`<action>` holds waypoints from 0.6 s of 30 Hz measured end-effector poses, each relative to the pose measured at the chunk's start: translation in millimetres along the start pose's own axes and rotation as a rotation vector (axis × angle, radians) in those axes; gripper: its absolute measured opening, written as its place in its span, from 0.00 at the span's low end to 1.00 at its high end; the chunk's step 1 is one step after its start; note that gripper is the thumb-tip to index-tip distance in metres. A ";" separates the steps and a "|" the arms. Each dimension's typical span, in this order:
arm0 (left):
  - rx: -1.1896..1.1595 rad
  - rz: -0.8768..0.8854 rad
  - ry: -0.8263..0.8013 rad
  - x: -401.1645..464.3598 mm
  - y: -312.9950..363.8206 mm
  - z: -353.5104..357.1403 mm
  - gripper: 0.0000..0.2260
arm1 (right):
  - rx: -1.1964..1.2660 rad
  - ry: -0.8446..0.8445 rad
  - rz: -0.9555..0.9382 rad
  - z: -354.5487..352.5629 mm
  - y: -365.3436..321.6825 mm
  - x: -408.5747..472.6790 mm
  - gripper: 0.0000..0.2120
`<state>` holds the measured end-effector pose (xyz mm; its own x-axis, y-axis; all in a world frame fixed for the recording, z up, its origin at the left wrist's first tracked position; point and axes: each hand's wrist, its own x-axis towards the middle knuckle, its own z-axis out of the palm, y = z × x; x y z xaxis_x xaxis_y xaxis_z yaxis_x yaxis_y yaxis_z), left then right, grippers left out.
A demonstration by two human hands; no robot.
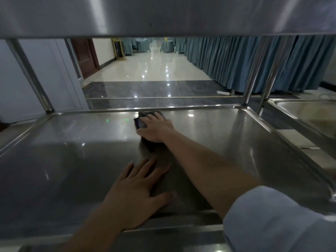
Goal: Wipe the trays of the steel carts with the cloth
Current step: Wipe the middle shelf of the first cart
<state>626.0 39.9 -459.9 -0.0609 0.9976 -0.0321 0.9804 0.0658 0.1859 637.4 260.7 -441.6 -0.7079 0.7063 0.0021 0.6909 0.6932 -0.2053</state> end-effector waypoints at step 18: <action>-0.026 -0.302 0.056 -33.5 -116.7 -23.8 0.28 | 0.037 0.055 0.400 -17.1 126.8 -51.9 0.37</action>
<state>509.2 -0.7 -457.2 -0.3598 0.9323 -0.0358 0.9113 0.3594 0.2010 764.3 314.4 -451.0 -0.3750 0.9265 -0.0326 0.9036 0.3574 -0.2361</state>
